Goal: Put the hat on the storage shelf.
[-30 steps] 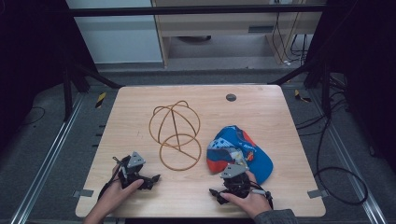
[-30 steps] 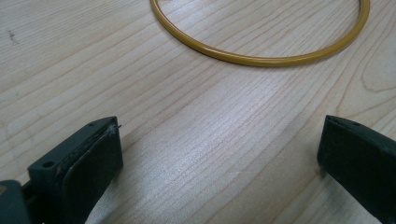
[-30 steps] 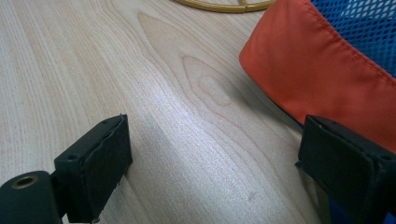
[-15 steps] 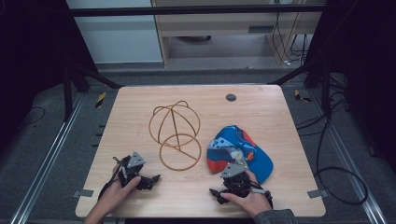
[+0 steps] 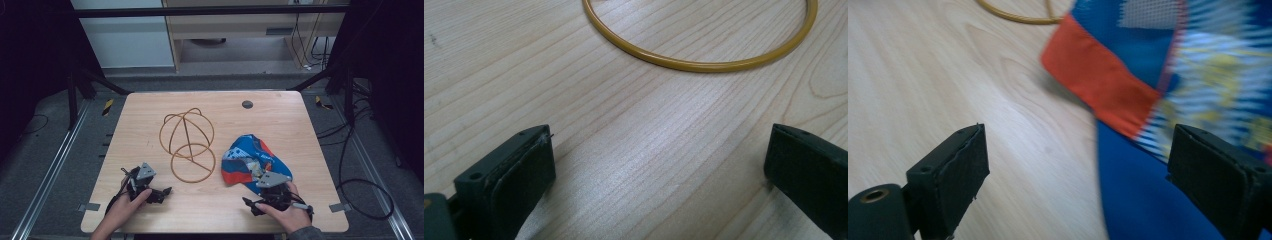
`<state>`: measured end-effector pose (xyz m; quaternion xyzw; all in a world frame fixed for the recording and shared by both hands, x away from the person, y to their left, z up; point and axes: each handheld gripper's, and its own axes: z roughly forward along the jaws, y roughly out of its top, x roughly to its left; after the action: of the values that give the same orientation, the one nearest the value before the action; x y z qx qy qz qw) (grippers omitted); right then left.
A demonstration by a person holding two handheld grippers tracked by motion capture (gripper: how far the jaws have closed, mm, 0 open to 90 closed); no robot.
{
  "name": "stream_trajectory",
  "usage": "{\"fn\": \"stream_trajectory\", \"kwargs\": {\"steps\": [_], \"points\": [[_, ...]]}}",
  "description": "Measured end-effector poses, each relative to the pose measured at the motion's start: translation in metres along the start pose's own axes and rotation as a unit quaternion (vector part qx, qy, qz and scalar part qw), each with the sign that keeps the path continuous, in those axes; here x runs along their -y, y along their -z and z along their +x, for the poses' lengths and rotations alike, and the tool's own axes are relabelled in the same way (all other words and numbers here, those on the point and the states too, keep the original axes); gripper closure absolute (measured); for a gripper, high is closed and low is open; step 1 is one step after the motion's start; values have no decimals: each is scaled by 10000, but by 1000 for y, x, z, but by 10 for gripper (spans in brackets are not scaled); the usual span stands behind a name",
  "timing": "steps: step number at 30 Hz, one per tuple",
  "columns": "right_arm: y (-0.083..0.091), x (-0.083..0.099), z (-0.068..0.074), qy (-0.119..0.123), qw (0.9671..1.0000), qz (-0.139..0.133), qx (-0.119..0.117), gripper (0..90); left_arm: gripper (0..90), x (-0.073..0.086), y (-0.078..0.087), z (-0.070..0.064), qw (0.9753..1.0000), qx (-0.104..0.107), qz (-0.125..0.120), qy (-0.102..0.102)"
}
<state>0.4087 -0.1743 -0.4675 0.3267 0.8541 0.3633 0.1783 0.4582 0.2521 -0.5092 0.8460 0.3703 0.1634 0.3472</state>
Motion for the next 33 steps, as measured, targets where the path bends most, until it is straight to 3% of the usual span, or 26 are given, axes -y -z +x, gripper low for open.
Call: {"fn": "stream_trajectory", "kwargs": {"steps": [5, 10, 16, 26, 33], "points": [[18, 1, -22, -245, 9994, 17, 235, 144, 0, 0, 0, 0, 10000, -3, 0, -1], [30, -7, -34, -191, 9987, 222, 415, 153, 0, 0, 0, 0, 10000, 0, 0, -5], [35, -27, -50, -50, 9957, 729, 567, 187, 0, 0, 0, 0, 10000, 7, 0, -10], [35, -55, -68, -49, 9940, 1017, 392, 170, 0, 0, 0, 0, 10000, 11, 0, -16], [25, -77, -79, -60, 9930, 1159, 221, 293, 0, 0, 0, 0, 10000, 10, 0, -13]]}}
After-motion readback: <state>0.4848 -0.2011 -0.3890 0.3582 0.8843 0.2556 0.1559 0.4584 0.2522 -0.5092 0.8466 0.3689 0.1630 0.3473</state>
